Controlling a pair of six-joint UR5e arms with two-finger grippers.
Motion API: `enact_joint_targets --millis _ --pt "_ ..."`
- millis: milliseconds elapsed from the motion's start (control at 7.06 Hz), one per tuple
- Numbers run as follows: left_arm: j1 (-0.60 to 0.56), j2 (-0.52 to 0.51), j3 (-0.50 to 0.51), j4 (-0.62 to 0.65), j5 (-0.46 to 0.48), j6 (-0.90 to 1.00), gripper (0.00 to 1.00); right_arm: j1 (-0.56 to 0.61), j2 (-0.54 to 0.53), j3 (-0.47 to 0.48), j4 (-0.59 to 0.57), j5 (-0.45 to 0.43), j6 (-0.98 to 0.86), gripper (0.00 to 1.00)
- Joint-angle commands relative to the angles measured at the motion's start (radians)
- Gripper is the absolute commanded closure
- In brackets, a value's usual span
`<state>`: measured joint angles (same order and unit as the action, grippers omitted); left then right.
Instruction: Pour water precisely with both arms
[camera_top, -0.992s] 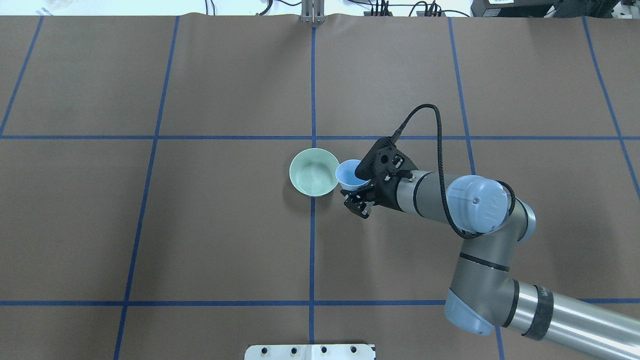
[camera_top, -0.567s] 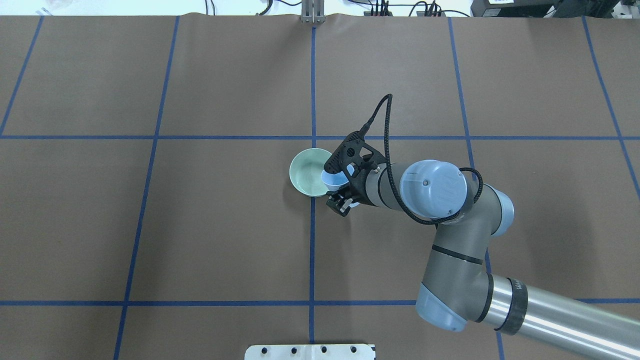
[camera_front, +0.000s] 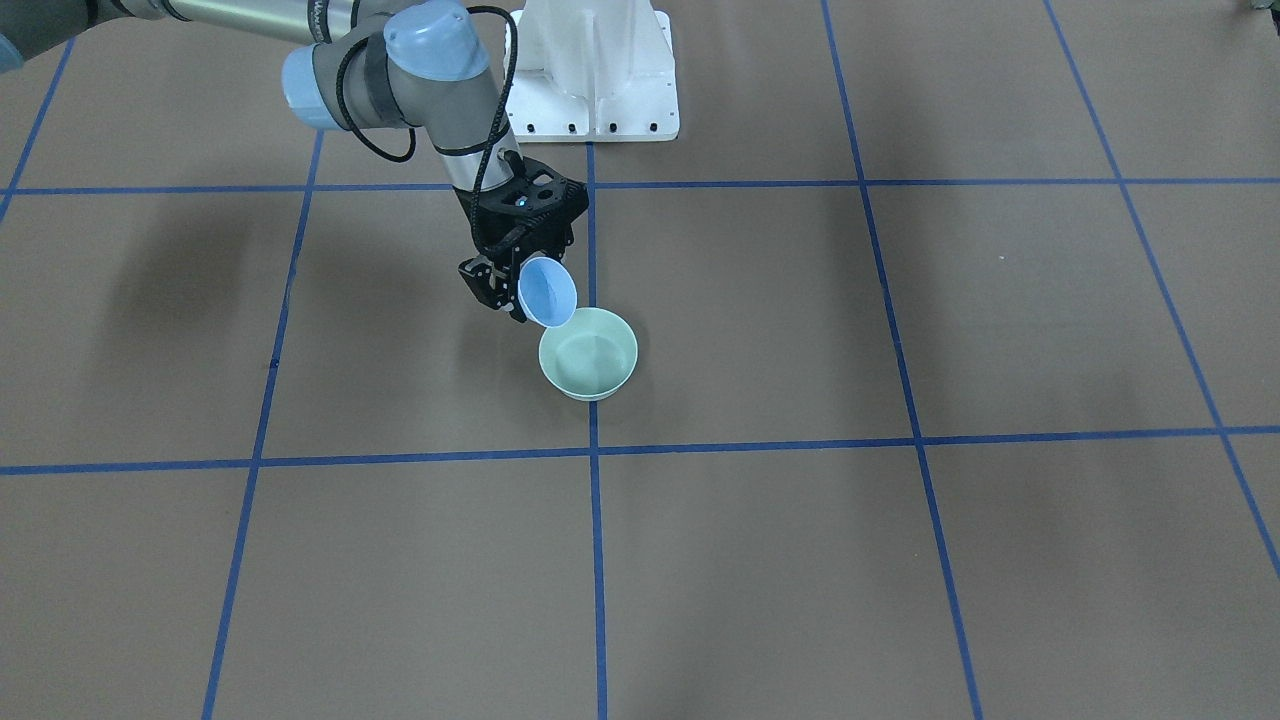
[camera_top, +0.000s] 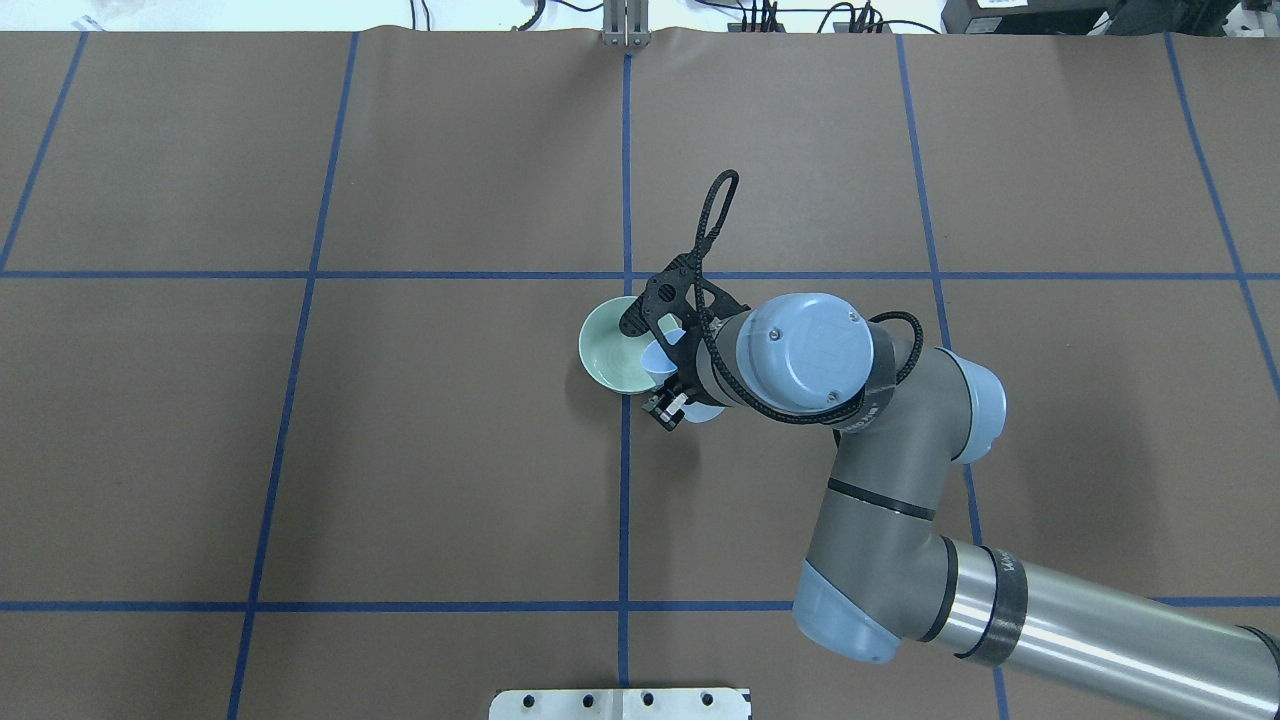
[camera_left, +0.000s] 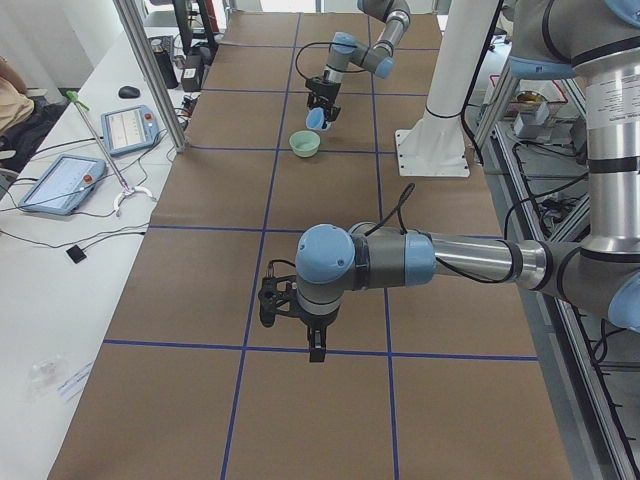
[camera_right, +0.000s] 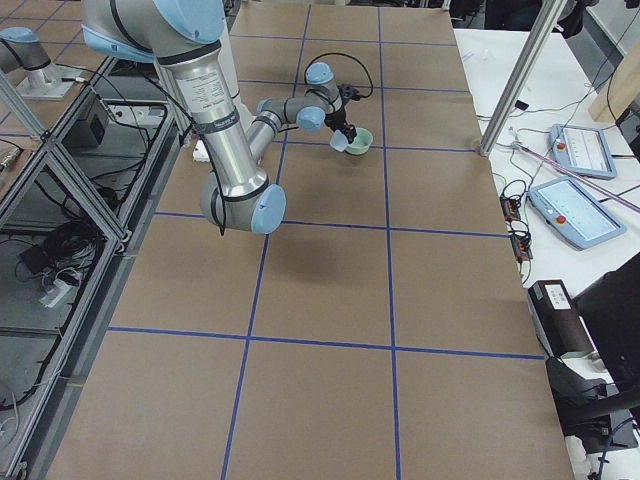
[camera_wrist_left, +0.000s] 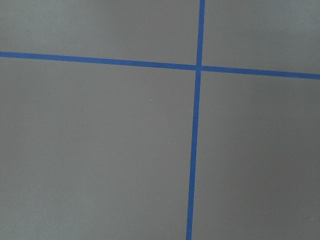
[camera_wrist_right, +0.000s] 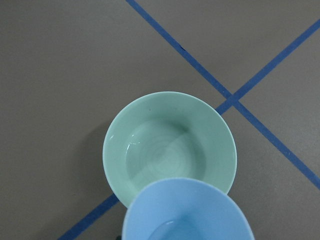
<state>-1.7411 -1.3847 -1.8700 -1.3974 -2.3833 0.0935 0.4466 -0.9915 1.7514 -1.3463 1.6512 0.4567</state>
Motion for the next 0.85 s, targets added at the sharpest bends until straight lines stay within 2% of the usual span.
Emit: enact_joint_targets --millis 0,425,708 --pt "0.0 0.003 0.002 0.0 -0.001 0.0 0.0 0.0 0.065 0.008 -0.167 0.036 0.049 1.0" --pt "0.0 0.003 0.006 0.0 0.001 0.002 0.0 0.003 0.135 0.005 -0.331 0.038 0.051 1.0" --pt "0.0 0.003 0.008 0.0 0.001 0.002 0.0 0.023 0.163 0.0 -0.405 0.088 0.051 1.0"
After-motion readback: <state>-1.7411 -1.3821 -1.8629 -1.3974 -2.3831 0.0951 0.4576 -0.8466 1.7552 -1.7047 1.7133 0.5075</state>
